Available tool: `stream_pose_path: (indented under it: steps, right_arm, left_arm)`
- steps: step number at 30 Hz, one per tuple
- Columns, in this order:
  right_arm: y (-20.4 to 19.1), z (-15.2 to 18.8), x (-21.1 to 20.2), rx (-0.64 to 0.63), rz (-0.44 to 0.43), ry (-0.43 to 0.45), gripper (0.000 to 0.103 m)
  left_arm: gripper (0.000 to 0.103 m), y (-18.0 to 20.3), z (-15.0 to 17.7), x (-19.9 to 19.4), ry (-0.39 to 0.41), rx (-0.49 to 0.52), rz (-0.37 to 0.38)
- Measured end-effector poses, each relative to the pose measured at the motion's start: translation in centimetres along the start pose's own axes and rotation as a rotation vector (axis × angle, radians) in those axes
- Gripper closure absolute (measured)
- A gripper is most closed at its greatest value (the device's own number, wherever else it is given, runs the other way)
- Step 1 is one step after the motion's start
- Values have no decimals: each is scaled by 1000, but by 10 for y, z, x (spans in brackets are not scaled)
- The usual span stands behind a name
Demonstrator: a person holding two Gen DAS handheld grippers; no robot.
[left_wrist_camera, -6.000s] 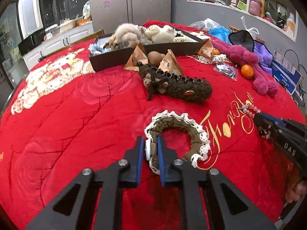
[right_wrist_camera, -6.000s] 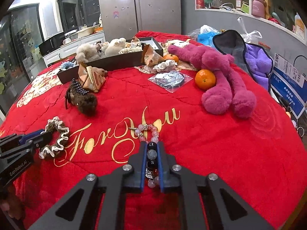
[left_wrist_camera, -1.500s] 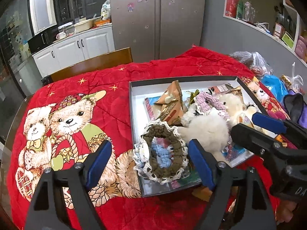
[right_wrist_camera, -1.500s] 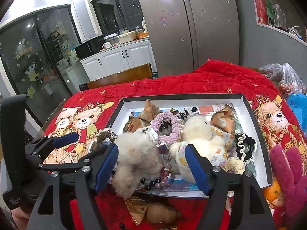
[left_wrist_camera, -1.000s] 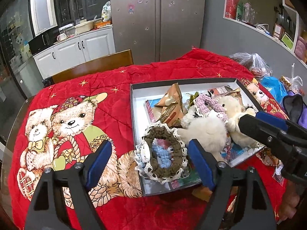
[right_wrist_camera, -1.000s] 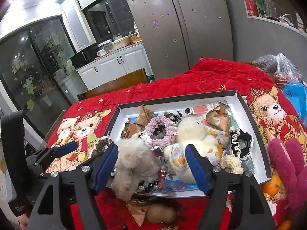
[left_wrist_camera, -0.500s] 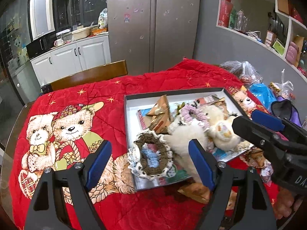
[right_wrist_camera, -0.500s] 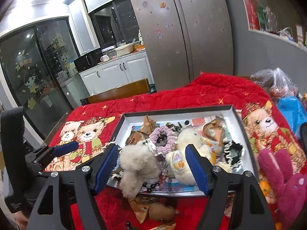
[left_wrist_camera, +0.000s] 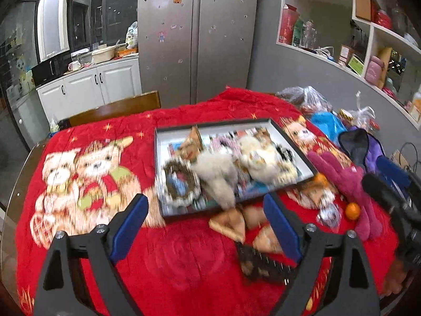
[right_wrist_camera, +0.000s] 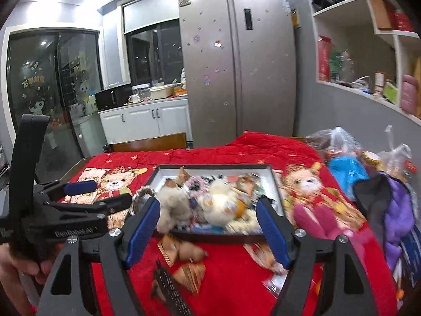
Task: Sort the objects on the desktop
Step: 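Open right tool to drop the beaded bracelet into the box, then withdraw both tools from the box toward the remaining items on the bed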
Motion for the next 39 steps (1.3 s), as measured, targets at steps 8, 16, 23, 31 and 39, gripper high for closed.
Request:
stream_pose_path:
  steps: [8, 16, 23, 31, 39]
  right_arm:
    - [24, 67, -52, 51, 60, -38, 23]
    - [63, 103, -47, 162, 89, -116, 23]
    - [83, 106, -29, 184, 97, -139, 23]
    - [115, 110, -5, 205, 183, -179, 23]
    - [139, 120, 20, 210, 239, -230, 23]
  left_arm:
    - [13, 18, 88, 1, -112, -32, 59]
    - [13, 43, 96, 15, -141, 8, 67]
    - [13, 62, 97, 37, -183, 46, 58]
    - [13, 70, 98, 61, -226, 41, 73]
    - [0, 66, 96, 84, -257, -45, 123]
Point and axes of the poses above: each gripper's, at about its wrist camera, not at the fingertips, and x roughly the way its jaws point, y to its right, z to its underside, the point moved 2 cm from there along x, roughly the way its jaws point, and after that the axes turned 6 degrees about -z, right-handed, at the moved point
